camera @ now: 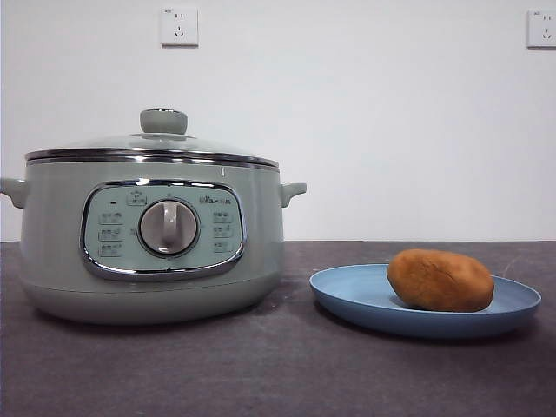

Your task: Take the potato out from the steamer,put the potato on the plate,close the lid

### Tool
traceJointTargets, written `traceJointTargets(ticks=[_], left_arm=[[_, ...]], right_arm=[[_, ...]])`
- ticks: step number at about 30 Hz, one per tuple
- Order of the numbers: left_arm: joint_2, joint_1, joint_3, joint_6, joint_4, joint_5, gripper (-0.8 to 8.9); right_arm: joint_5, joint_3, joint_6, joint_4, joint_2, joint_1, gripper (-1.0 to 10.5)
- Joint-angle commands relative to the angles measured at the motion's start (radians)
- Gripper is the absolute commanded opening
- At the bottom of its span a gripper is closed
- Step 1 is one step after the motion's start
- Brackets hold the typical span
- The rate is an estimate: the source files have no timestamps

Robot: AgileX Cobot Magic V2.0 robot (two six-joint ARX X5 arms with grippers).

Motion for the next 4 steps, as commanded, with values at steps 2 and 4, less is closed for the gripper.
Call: traceJointTargets(ticks=[2,4], left_arm=[[-0.002,0.002,-0.013,-0.009,0.002,-0.004,-0.04],[-0.002,0.002,-0.013,-0.009,0.002,-0.004,-0.04]], right_arm=[[0.003,-0.014,0.008,-0.004,-0.002,0.003,0.0],[0.003,-0.014,0.008,-0.003,-0.002,0.003,0.0]])
